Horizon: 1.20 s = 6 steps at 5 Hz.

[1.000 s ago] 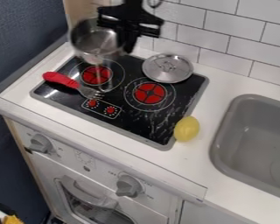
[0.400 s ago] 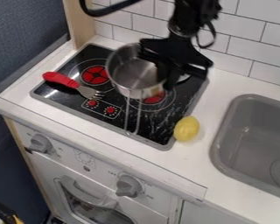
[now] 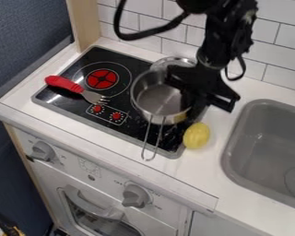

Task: Moved the silver pan to the right burner

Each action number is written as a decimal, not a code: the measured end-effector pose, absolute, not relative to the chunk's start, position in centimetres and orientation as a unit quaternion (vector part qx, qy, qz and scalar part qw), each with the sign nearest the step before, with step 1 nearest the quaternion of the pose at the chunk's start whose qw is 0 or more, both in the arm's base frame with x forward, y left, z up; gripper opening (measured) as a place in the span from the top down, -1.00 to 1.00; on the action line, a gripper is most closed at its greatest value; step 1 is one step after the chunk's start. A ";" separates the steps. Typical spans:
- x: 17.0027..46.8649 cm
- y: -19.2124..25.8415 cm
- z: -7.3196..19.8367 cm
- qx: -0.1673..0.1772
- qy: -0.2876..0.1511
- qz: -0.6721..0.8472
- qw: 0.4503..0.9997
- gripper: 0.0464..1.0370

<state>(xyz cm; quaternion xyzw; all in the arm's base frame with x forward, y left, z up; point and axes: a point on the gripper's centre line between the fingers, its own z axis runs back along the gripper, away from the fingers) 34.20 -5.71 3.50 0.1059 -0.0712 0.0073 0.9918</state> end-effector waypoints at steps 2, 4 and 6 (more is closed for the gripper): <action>33.9 -5.6 1.3 0.110 -0.040 -0.002 0.993 0.93; 33.9 -5.4 1.3 0.106 -0.026 0.016 0.994 0.50; 34.1 -4.7 2.6 0.103 -0.045 0.033 0.993 -0.70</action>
